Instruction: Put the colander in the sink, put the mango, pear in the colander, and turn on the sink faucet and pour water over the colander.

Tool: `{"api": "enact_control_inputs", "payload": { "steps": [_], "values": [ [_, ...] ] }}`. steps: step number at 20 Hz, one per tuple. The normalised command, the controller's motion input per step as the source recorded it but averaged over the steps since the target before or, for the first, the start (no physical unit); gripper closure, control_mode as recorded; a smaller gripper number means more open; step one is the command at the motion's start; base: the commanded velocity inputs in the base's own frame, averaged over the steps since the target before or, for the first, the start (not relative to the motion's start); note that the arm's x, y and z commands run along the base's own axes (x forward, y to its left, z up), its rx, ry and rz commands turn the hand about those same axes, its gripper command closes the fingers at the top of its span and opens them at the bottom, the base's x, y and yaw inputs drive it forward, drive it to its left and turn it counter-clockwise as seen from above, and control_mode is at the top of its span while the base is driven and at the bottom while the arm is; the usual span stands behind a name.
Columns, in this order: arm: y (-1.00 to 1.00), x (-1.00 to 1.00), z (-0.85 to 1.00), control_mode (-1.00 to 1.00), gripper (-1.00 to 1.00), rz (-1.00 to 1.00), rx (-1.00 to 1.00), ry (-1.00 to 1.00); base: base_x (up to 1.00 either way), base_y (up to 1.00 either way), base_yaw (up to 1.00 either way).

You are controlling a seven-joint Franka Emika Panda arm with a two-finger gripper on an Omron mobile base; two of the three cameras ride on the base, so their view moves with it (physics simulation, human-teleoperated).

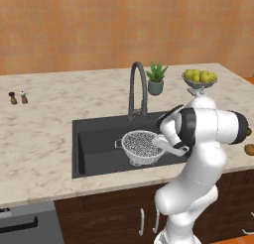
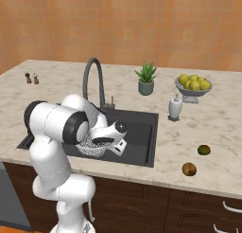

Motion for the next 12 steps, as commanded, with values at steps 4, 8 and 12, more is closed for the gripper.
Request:
{"api": "enact_control_inputs", "payload": {
  "steps": [4,8,12],
  "values": [
    [0.0,0.11,-0.41,-1.0,1.0,0.0,-0.03,-0.04,0.0,0.0,0.0],
    [0.02,0.1,-0.17,-1.0,1.0,0.0,-0.01,-0.03,0.0,0.0,0.0],
    [0.06,0.18,0.0,-1.0,1.0,0.0,0.0,-0.01,0.0,0.0,0.0]
  ]
}}
